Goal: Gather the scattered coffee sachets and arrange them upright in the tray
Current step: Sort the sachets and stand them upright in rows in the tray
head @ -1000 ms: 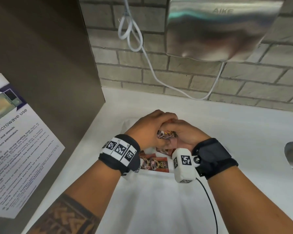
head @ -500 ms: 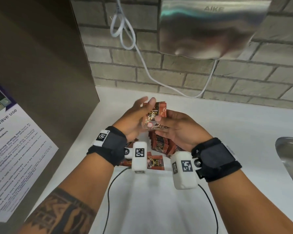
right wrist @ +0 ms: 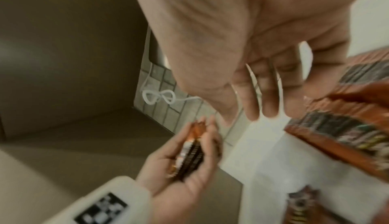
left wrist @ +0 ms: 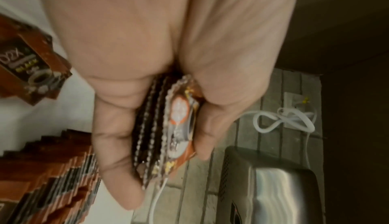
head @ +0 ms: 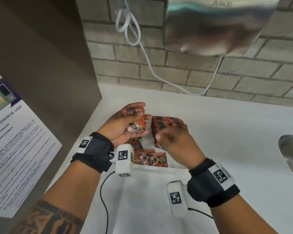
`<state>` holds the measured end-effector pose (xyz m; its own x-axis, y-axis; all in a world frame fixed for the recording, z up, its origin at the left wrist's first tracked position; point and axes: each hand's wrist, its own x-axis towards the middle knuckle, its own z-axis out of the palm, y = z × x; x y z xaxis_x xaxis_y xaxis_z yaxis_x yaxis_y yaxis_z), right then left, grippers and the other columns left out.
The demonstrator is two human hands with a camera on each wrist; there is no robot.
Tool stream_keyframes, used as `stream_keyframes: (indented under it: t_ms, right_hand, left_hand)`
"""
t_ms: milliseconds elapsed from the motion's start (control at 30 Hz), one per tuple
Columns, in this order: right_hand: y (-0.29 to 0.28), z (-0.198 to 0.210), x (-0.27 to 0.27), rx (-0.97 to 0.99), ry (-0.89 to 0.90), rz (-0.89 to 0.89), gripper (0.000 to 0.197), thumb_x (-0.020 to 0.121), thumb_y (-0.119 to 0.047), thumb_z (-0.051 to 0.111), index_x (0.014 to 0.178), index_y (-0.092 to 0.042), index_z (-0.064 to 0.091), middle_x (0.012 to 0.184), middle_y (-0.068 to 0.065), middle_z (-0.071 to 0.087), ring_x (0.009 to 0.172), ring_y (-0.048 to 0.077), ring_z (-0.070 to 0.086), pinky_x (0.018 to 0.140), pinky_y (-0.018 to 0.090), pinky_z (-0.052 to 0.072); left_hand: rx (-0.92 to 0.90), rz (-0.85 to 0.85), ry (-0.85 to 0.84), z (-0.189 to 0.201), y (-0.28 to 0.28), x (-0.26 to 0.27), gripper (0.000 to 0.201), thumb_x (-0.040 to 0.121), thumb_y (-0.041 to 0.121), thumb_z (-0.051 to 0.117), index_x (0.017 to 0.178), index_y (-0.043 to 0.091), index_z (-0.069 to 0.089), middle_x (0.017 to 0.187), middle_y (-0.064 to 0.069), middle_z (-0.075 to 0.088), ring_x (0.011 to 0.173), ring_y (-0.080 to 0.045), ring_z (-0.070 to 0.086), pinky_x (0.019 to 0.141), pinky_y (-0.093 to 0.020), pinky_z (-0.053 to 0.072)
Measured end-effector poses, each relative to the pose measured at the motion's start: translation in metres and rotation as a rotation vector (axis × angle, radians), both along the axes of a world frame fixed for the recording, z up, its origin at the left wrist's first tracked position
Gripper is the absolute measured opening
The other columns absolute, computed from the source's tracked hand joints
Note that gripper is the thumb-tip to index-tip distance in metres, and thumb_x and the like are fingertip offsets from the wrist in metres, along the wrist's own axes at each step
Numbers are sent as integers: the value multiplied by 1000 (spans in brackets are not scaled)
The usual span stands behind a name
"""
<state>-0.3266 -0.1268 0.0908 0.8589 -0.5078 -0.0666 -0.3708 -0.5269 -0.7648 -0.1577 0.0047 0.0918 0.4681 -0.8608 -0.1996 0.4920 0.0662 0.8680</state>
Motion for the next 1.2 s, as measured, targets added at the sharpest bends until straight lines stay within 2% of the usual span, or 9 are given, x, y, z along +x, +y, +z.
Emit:
stream_keyframes:
  t_ms: [133,233,400,600,733,900,967,1033,1200]
  right_hand:
    - [8,-53,-2,-68,493,104,37,100,-47,44,114,-17,61,100,-3,65,95,20,64,70,28,44]
    - [17,-82,8,-99,572,78,54,95,-58,39,117,-13,60,107,4,66,96,24,63,80,35,51]
    - [36,-99,26,-110,679,-16,87,81,-76,31,141,-14,45,139,9,53,122,34,55,105,52,41]
    - [47,-96,36,-121,610,89,67,93,-69,34,144,-29,44,137,8,44,126,35,50,107,51,38]
    - [45,-104,39,-32,487,185,54,97,-59,38,145,-35,46,130,8,49,120,32,54,106,48,43]
    - [42,-108,35,-117,485,123,47,98,-53,42,144,-42,46,135,8,46,123,33,53,105,46,45]
    - [43,-108,38,-78,439,161,44,100,-49,42,143,-39,50,130,9,49,118,31,56,101,40,47]
    - [45,-108,42,-46,374,198,40,102,-45,43,136,-32,58,124,11,56,107,28,60,86,30,44]
    - [42,-95,39,-86,318,184,27,102,-31,47,112,-19,69,111,7,64,96,26,62,76,29,42]
  left_hand:
    - [33,86,30,-9,10,9,51,86,13,67,136,17,58,103,-10,67,82,-24,66,71,-40,59]
    - [49,129,65,-12,11,11,48,84,12,70,131,16,62,97,-9,67,79,-22,65,66,-39,58]
    - [54,188,131,-17,14,13,45,82,13,71,127,14,65,95,-8,67,77,-21,66,67,-40,58]
    - [28,209,170,-20,19,16,44,81,10,72,124,11,66,95,-8,66,86,-22,66,76,-45,59]
    - [51,234,166,-21,20,15,40,81,12,73,120,12,67,96,-8,67,84,-19,68,72,-41,59]
    - [56,232,157,-25,22,18,38,81,13,74,118,14,68,97,-7,70,77,-18,70,69,-39,58]
    - [58,222,160,-26,21,18,34,80,13,75,114,14,69,97,-7,70,76,-18,70,69,-38,57]
    - [61,218,160,-27,19,16,30,81,13,75,111,14,70,97,-7,70,76,-18,70,68,-38,57]
    - [86,237,166,-27,15,12,37,75,15,78,111,13,72,101,-8,72,85,-17,71,65,-36,57]
